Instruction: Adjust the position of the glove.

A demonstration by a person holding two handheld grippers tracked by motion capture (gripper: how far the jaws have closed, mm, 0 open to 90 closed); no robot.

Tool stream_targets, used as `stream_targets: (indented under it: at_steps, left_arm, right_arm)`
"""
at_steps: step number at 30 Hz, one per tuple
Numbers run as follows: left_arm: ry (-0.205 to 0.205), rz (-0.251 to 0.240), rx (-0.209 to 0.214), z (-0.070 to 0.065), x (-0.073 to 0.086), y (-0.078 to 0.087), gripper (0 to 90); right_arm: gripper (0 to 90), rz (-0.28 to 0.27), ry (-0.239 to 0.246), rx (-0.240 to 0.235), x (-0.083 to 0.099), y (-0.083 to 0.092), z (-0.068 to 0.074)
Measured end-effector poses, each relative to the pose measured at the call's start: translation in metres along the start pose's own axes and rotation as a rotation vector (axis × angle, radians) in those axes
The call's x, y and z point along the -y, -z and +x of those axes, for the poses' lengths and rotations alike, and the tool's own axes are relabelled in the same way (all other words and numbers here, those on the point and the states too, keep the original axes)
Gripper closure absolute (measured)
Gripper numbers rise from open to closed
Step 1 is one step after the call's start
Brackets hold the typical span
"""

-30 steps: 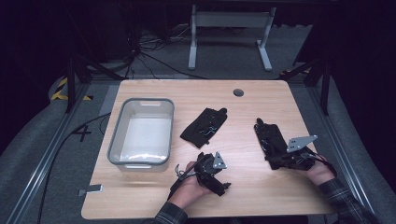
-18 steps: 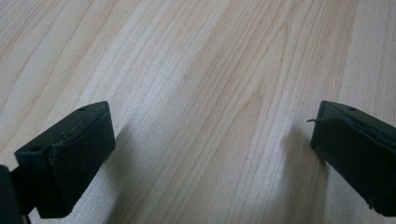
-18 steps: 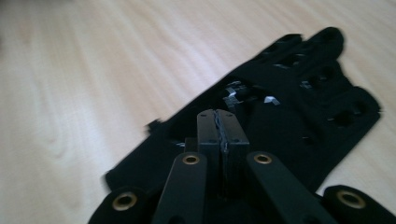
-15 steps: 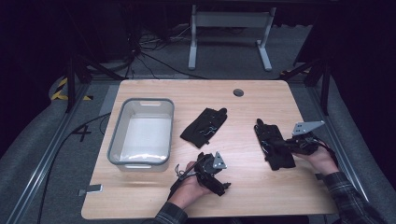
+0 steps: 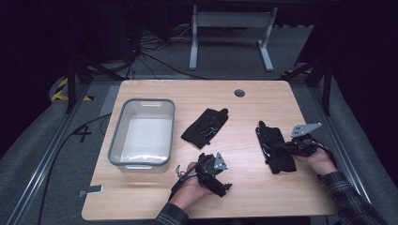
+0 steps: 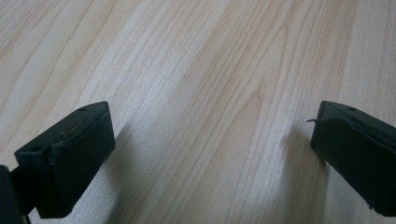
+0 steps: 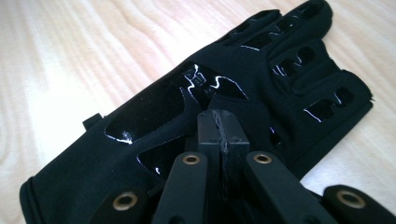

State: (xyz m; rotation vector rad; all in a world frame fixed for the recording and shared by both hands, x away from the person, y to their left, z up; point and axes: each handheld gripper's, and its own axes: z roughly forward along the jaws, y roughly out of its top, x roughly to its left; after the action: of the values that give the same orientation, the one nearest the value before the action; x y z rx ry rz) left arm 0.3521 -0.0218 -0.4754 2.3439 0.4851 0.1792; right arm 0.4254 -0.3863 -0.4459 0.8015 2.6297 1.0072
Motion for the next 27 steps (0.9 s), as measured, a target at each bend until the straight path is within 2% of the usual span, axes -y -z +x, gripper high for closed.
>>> stream_targets:
  at_steps: [10, 16, 21, 23, 24, 27]
  left_arm:
    - [0.000, 0.000, 0.000, 0.000, 0.000, 0.000, 0.0]
    - [0.001, 0.000, 0.000, 0.000, 0.000, 0.000, 0.0]
    - [0.000, 0.000, 0.000, 0.000, 0.000, 0.000, 0.0]
    - [0.000, 0.000, 0.000, 0.000, 0.000, 0.000, 0.0]
    - [0.000, 0.000, 0.000, 0.000, 0.000, 0.000, 0.0]
    - [0.001, 0.000, 0.000, 0.000, 0.000, 0.000, 0.0]
  right_arm:
    - [90.0, 0.018, 0.040, -0.040, 0.005, 0.005, 0.026]
    - [90.0, 0.023, 0.079, -0.058, 0.003, 0.003, 0.048]
    - [90.0, 0.017, 0.089, -0.090, 0.004, 0.003, 0.065]
    - [90.0, 0.017, 0.089, -0.098, 0.005, 0.003, 0.066]
    - [90.0, 0.016, 0.091, -0.117, 0.006, 0.004, 0.072]
    - [90.0, 0.020, 0.100, -0.122, 0.007, 0.005, 0.077]
